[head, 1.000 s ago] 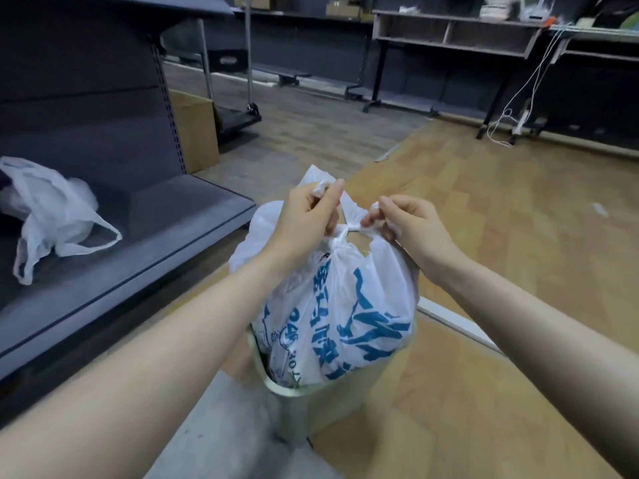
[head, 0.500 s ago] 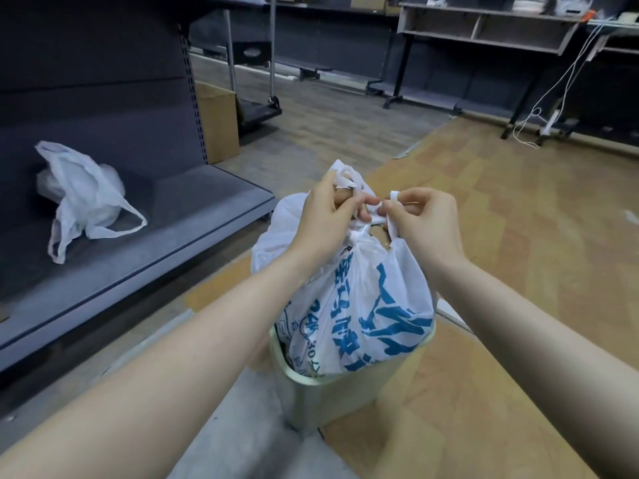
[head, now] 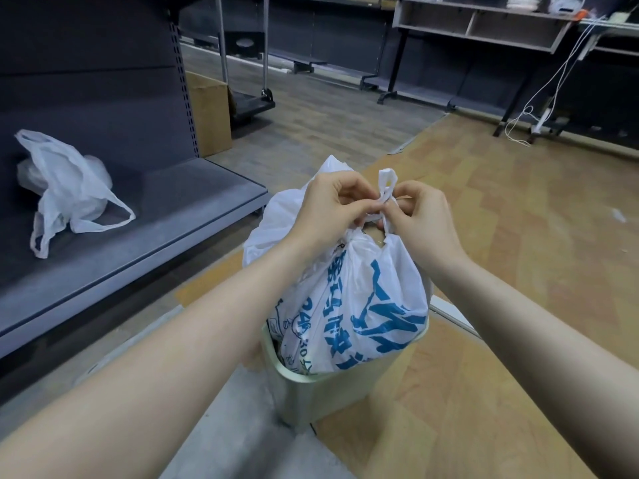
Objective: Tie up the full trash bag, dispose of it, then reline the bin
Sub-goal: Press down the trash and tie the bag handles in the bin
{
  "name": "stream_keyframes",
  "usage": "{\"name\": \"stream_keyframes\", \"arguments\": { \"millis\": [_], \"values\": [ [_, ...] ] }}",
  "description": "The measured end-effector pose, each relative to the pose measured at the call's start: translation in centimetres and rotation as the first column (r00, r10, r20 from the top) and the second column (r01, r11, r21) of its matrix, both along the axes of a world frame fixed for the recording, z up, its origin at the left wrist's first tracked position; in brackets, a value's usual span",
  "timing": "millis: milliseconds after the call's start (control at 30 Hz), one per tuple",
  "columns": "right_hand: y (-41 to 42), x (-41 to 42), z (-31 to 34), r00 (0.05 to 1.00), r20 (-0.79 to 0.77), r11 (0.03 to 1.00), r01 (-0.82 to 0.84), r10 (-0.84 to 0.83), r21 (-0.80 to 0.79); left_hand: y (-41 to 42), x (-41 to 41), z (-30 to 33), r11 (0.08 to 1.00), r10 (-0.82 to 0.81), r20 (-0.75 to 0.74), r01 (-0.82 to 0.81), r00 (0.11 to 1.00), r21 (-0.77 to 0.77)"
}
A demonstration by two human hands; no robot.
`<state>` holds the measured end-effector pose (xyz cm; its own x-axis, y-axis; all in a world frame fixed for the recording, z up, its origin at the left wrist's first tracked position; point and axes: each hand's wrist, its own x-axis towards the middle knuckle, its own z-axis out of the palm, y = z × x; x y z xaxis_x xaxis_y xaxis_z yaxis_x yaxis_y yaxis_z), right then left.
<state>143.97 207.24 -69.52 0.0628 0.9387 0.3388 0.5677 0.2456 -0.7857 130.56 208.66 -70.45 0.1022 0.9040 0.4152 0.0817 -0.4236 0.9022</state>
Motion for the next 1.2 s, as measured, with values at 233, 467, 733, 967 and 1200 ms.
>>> {"name": "stream_keyframes", "arguments": {
  "millis": [233,467,733,967,1200],
  "values": [
    [-0.3,0.1,0.4,0.986,-0.058,0.987,-0.157,0.155,-0.03,0.0,-0.1,-0.3,0.997,-0.082,0.012,0.082,0.997,0.008],
    [-0.6,-0.2,0.5,0.935,-0.286,0.974,-0.225,0.211,-0.016,-0.2,0.0,0.0,0.996,-0.087,-0.051,0.087,0.995,-0.004],
    [-0.5,-0.5,-0.7,0.97,-0.232,0.997,-0.071,0.073,0.018,1.0,-2.0,0.1,0.954,-0.169,0.021,0.169,0.985,-0.246],
    [-0.6,-0.2,-0.9,0.994,-0.024,0.99,-0.108,0.111,0.091,1.2,-1.5,0.4,0.952,-0.153,0.0,0.147,0.988,-0.267],
    [-0.3,-0.1,0.2,0.949,-0.192,0.968,-0.247,0.25,0.043,1.0,-1.1,0.1,0.943,-0.048,0.098,0.077,0.994,-0.323]
  ]
}}
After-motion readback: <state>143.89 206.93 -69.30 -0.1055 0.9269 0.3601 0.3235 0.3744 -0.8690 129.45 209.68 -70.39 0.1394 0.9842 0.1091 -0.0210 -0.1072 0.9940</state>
